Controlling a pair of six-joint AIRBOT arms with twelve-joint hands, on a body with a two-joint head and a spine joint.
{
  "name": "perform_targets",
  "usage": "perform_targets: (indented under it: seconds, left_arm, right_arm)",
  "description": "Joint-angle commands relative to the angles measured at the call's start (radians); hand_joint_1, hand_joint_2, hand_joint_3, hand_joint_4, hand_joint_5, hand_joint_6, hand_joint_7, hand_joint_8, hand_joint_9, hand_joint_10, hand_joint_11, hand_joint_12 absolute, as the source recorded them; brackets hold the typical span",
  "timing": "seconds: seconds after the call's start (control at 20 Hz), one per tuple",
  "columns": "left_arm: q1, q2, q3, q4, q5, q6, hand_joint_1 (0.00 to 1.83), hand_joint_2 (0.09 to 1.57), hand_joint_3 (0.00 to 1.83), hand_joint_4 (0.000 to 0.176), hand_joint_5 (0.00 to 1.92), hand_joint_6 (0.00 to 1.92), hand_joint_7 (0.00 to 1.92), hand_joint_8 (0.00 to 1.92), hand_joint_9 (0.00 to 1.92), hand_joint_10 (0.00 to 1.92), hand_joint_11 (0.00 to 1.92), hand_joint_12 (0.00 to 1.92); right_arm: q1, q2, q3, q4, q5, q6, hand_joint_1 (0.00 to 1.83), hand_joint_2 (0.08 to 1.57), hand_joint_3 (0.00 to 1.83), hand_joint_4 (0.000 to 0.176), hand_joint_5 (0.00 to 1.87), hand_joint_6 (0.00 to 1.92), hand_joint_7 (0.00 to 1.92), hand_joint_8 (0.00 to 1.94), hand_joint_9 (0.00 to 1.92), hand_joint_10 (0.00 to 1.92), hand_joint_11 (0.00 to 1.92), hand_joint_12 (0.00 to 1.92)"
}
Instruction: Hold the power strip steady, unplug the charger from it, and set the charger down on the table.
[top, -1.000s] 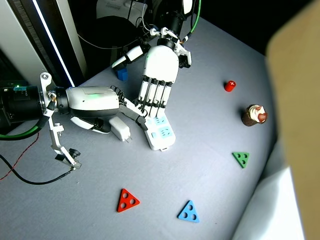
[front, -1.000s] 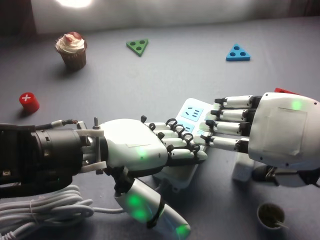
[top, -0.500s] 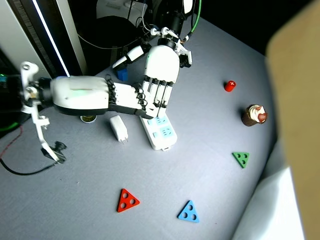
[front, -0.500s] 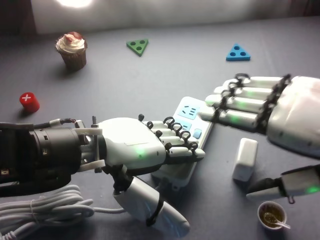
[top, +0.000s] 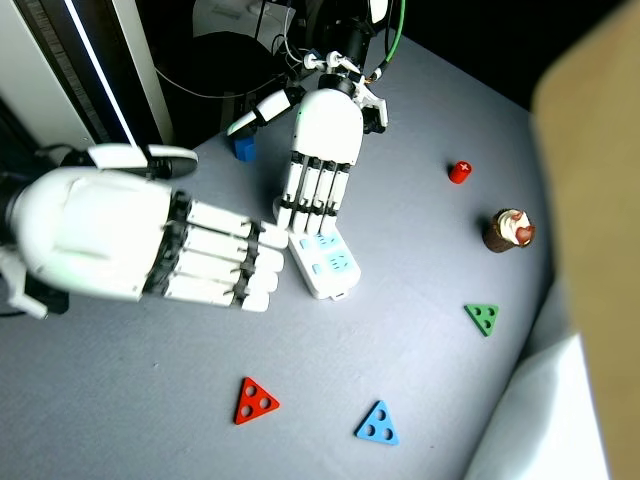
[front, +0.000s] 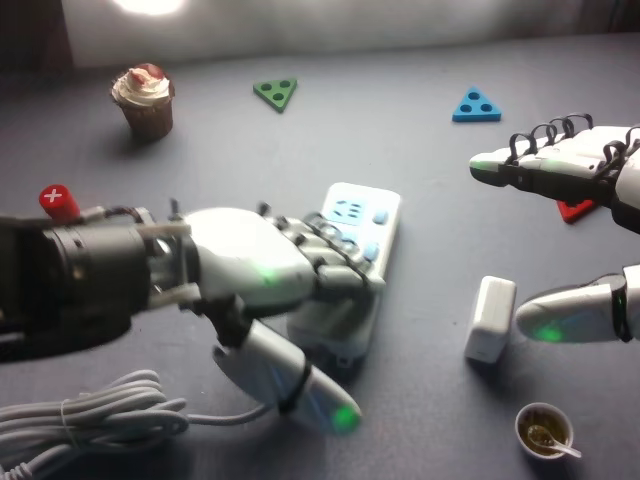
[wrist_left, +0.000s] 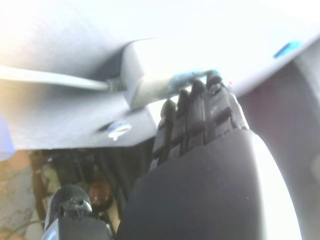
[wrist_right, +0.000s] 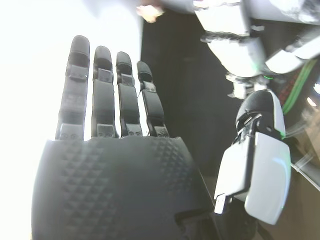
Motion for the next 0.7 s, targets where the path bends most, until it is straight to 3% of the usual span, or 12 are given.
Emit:
perform_targets:
  seconds: [0.0,0.65]
  left_arm:
    - [-0.023,0.006,0.001,-0.010,-0.060,-0.001,0.00,0.85,0.00,0.000,0.07,0.00,0.07,0.00,0.05,0.00,0.04,0.02]
    - [-0.198,0.117,-0.034,-0.011,-0.042,-0.041,0.00,0.86,0.00,0.000,0.08,0.01,0.08,0.01,0.05,0.01,0.04,0.02]
  right_arm:
    - [0.004,0.012,0.003,0.014,0.111,0.013,0.04,0.96,0.02,0.000,0.19,0.01,0.24,0.01,0.24,0.00,0.23,0.12]
    - [0.006,0.003,-0.016,-0.049,0.139,0.006,0.01,0.99,0.01,0.000,0.24,0.00,0.28,0.00,0.27,0.00,0.27,0.11]
